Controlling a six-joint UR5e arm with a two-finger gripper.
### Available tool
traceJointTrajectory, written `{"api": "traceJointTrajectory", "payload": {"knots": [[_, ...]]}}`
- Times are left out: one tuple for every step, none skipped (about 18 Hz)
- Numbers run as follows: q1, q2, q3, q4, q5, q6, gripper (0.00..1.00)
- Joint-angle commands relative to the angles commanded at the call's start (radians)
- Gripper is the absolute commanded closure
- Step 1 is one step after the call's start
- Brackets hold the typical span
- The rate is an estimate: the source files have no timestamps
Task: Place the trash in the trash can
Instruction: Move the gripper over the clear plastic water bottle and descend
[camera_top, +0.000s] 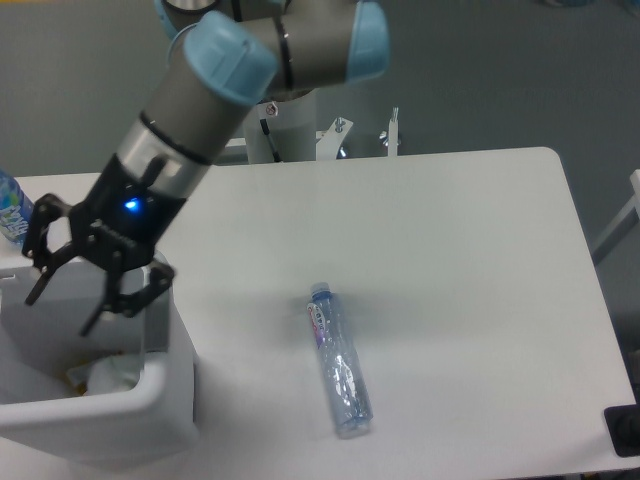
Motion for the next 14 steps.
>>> {"api": "traceJointTrajectory", "payload": {"knots": [[0.031, 0.003, 0.003, -0.002, 0.002, -0.005, 0.0], [0.057, 0.008, 0.008, -0.002, 0.002, -0.015, 0.0], [0.08, 0.008, 0.014, -0.002, 0.002, -0.04, 0.0], [0.094, 0.003, 0.026, -0.002, 0.006, -0.064, 0.0], [0.108, 0.002, 0.037, -0.002, 0.036, -0.078, 0.0], [0.121, 0.002, 0.04, -0.002, 0.09, -0.078, 0.0], [0.129, 0.002, 0.04, -0.002, 0.148, -0.072, 0.0], [0.131, -0.001, 0.04, -0.002, 0.208, -0.068, 0.0], [0.132, -0.005, 0.038, -0.003, 0.269, -0.067, 0.0], [0.132, -0.011, 0.035, -0.005, 0.325, -0.067, 0.0], [0.132, -0.029, 0.035, -0.005, 0.374, -0.067, 0.0], [0.131, -0.05, 0.037, -0.005, 0.412, -0.067, 0.0], [0.131, -0.075, 0.041, -0.005, 0.451, -0.064, 0.0], [0.131, -0.096, 0.046, -0.003, 0.487, -0.06, 0.0]]}}
